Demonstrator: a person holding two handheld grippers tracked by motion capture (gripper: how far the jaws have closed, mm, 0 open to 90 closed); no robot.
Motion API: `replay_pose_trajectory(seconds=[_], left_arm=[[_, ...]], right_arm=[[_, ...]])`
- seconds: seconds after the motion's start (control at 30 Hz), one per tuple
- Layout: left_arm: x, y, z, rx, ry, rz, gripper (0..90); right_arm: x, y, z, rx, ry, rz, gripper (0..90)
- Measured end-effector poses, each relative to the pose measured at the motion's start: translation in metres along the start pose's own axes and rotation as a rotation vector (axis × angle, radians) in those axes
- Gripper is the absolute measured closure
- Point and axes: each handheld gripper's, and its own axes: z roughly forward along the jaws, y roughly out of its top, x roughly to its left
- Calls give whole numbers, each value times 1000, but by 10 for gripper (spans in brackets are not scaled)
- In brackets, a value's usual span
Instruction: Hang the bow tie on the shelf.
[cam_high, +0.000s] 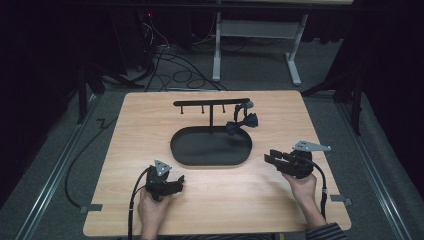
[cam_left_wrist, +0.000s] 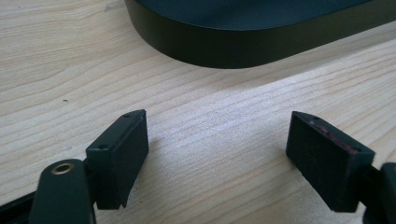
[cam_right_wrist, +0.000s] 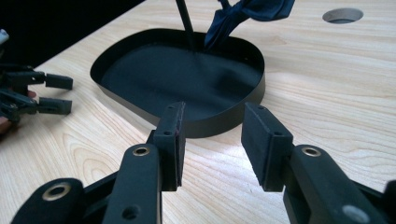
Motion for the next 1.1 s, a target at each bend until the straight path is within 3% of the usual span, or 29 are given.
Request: replay_pose_trajectory(seconds=[0.43, 1.1], left_arm=[[0, 0, 0, 0, 0, 0, 213], [0, 0, 0, 0, 0, 0, 213]], right_arm=[[1, -4, 12, 43, 6, -5, 615], [10, -16, 30, 106, -37, -53, 614]])
